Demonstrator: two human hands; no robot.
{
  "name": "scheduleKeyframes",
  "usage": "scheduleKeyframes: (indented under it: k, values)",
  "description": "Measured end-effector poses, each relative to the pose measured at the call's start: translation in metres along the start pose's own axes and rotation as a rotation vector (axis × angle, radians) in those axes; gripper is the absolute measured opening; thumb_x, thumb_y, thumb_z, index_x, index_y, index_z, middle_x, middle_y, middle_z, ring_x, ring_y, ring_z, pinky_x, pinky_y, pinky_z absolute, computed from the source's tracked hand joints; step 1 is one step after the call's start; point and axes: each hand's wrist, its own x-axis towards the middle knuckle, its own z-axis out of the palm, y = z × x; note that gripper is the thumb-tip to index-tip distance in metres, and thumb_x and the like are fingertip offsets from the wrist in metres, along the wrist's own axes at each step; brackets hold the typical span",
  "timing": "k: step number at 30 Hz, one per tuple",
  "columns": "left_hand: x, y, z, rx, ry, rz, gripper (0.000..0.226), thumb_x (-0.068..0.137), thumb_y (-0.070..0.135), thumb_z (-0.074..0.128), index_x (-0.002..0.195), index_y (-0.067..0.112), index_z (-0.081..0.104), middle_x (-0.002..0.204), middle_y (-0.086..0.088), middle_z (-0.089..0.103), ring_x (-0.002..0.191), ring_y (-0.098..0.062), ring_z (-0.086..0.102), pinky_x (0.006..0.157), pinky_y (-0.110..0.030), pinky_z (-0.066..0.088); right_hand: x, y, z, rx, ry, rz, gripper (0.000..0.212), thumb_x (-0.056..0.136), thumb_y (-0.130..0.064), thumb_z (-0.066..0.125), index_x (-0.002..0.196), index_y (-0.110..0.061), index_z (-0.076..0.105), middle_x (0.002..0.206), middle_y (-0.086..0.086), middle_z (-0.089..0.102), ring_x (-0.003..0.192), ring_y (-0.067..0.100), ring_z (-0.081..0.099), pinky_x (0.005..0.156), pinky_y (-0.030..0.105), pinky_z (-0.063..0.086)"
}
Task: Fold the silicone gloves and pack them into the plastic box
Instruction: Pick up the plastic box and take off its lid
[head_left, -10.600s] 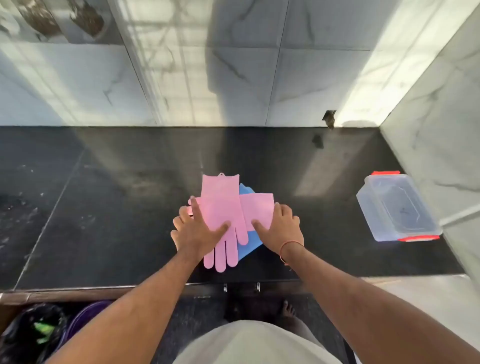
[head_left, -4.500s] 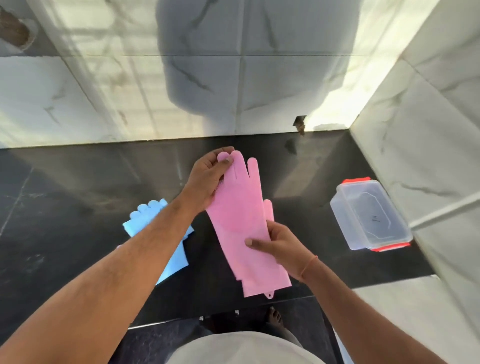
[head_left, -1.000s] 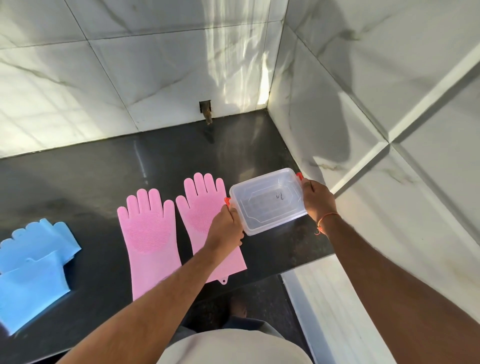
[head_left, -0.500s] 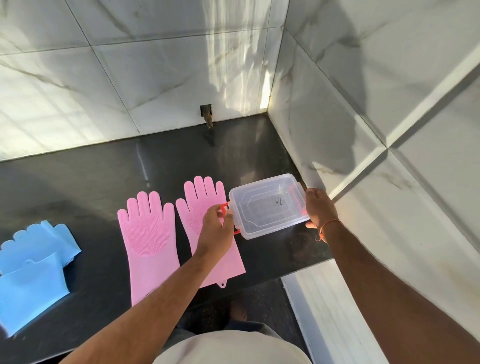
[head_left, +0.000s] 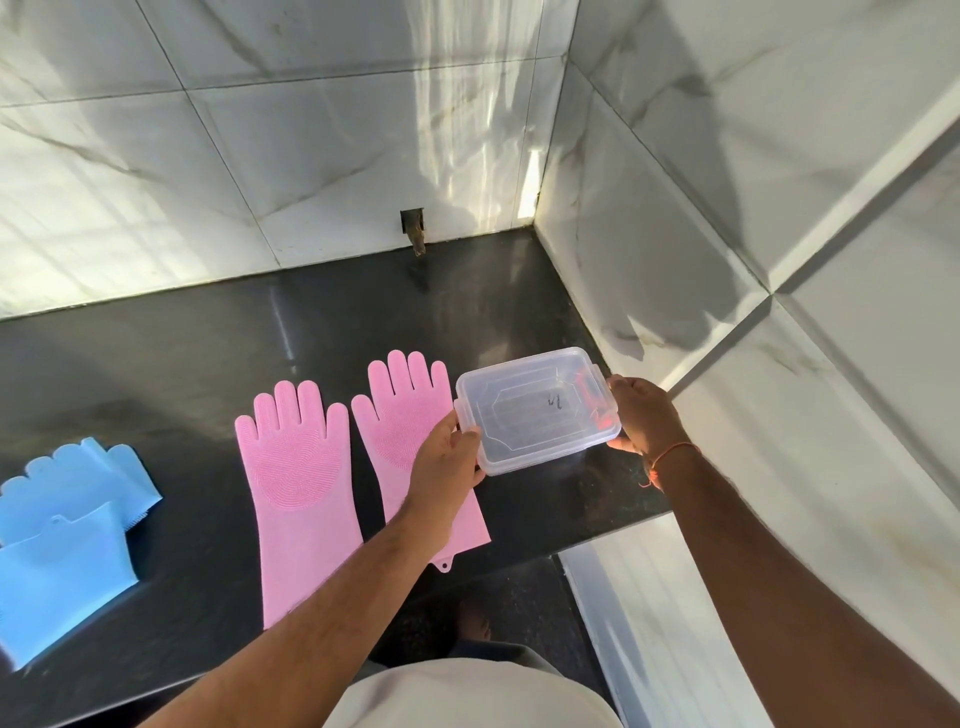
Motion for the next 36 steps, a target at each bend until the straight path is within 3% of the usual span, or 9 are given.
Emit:
scheduleKeyframes:
  k: [2,7,11,13,17,21,25,30,36]
  values:
    - [-0.003,0.001,0.001,-0.052,-0.032,-0.048,0.018,0.110,0.031,0.064,0.126,0.038,0.067,0.123,0.012,0.074,0.115,-0.017,0.071,0.067,-0.012,0.061,-0.002,0.000,-0.004,0.102,-0.015,0.036,0.028,0.109,-0.031,0.055,0.119,-0.009,0.068,0.116,0.017,0.073,0.110,0.036,0.070,0.088,0.048,0.066]
    - [-0.007,-0.003,0.002,-0.085,-0.048,-0.108,0.021,0.106,0.042,0.068,0.127,0.039,0.066,0.129,0.013,0.071,0.123,-0.019,0.068,0.112,-0.044,0.054,-0.010,0.000,-0.014,0.217,-0.075,0.072,0.016,0.109,-0.036,0.055,0.107,-0.024,0.066,0.114,0.009,0.073,0.107,0.031,0.071,0.060,0.031,0.063]
    - [-0.005,-0.004,-0.001,-0.117,-0.059,-0.140,0.013,0.106,0.041,0.069,0.116,0.048,0.071,0.118,0.021,0.074,0.106,-0.011,0.072,0.101,-0.035,0.056,-0.012,0.005,-0.018,0.256,-0.094,0.065,0.015,0.107,-0.043,0.061,0.109,-0.029,0.065,0.115,0.007,0.073,0.107,0.029,0.072,0.065,0.033,0.065]
    - [-0.005,-0.003,-0.005,-0.125,-0.073,-0.148,0.018,0.106,0.039,0.069,0.120,0.050,0.069,0.123,0.019,0.074,0.109,-0.014,0.073,0.095,-0.032,0.057,-0.013,0.005,-0.020,0.274,-0.104,0.067,0.016,0.105,-0.046,0.063,0.109,-0.030,0.065,0.114,0.006,0.074,0.105,0.028,0.073,0.065,0.034,0.065]
    - [-0.005,0.002,-0.008,-0.114,-0.081,-0.167,0.038,0.107,0.040,0.068,0.143,0.039,0.058,0.140,0.007,0.069,0.123,-0.025,0.071,0.104,-0.045,0.059,-0.012,0.001,-0.021,0.288,-0.134,0.103,0.019,0.103,-0.047,0.067,0.111,-0.030,0.063,0.117,0.005,0.074,0.107,0.029,0.073,0.069,0.038,0.067]
    - [0.001,0.001,-0.008,-0.088,-0.056,-0.246,0.019,0.108,0.036,0.067,0.124,0.029,0.060,0.138,0.002,0.068,0.130,-0.033,0.069,0.111,-0.052,0.055,-0.011,-0.007,-0.021,0.259,-0.141,0.140,0.022,0.103,-0.047,0.066,0.111,-0.027,0.063,0.114,0.007,0.077,0.105,0.031,0.075,0.069,0.039,0.066]
    - [0.003,0.002,-0.009,-0.077,-0.063,-0.262,0.016,0.108,0.035,0.067,0.121,0.029,0.060,0.121,0.009,0.070,0.133,-0.034,0.068,0.110,-0.052,0.055,-0.011,-0.013,-0.024,0.260,-0.165,0.174,0.022,0.105,-0.045,0.064,0.110,-0.024,0.063,0.113,0.008,0.075,0.100,0.030,0.074,0.075,0.043,0.064]
    - [0.001,0.004,-0.013,-0.066,-0.067,-0.257,0.031,0.109,0.036,0.066,0.136,0.024,0.057,0.146,-0.001,0.066,0.134,-0.035,0.068,0.110,-0.052,0.055,-0.015,-0.019,-0.026,0.276,-0.190,0.238,0.033,0.107,-0.042,0.062,0.126,-0.016,0.060,0.119,0.012,0.070,0.097,0.030,0.070,0.082,0.049,0.061]
    - [0.002,0.012,-0.016,-0.058,-0.085,-0.255,0.041,0.109,0.039,0.066,0.146,0.024,0.055,0.154,-0.001,0.063,0.135,-0.036,0.068,0.108,-0.049,0.056,-0.017,-0.020,-0.025,0.304,-0.190,0.262,0.042,0.106,-0.039,0.065,0.137,-0.011,0.057,0.127,0.017,0.068,0.101,0.034,0.070,0.083,0.051,0.060]
